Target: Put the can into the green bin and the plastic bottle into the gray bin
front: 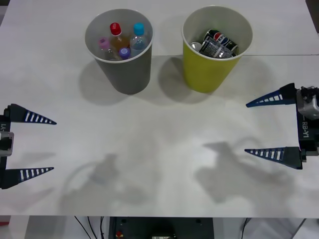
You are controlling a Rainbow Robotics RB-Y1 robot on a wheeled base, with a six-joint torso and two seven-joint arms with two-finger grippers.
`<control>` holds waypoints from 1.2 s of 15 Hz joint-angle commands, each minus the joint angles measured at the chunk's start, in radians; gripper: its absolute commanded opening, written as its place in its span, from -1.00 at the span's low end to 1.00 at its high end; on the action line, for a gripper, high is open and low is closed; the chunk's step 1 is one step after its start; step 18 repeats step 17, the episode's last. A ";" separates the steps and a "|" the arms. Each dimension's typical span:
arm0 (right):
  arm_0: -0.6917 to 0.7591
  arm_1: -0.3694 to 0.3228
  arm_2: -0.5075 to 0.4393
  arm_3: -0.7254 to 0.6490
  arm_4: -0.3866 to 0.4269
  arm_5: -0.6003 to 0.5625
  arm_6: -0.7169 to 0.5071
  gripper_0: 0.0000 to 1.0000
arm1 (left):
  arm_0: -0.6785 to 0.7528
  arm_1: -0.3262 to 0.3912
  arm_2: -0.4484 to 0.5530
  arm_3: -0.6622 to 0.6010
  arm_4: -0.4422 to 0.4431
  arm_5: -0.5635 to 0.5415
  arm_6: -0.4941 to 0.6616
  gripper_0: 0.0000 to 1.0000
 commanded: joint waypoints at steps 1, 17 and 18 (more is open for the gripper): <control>0.107 0.000 -0.050 -0.045 -0.003 0.000 0.060 1.00 | 0.000 0.000 0.000 0.000 0.000 0.000 0.000 1.00; 0.298 0.000 -0.122 -0.067 0.060 -0.002 0.158 1.00 | 0.000 0.000 0.000 0.000 0.000 0.000 0.000 1.00; 0.298 0.000 -0.122 -0.067 0.060 -0.002 0.158 1.00 | 0.000 0.000 0.000 0.000 0.000 0.000 0.000 1.00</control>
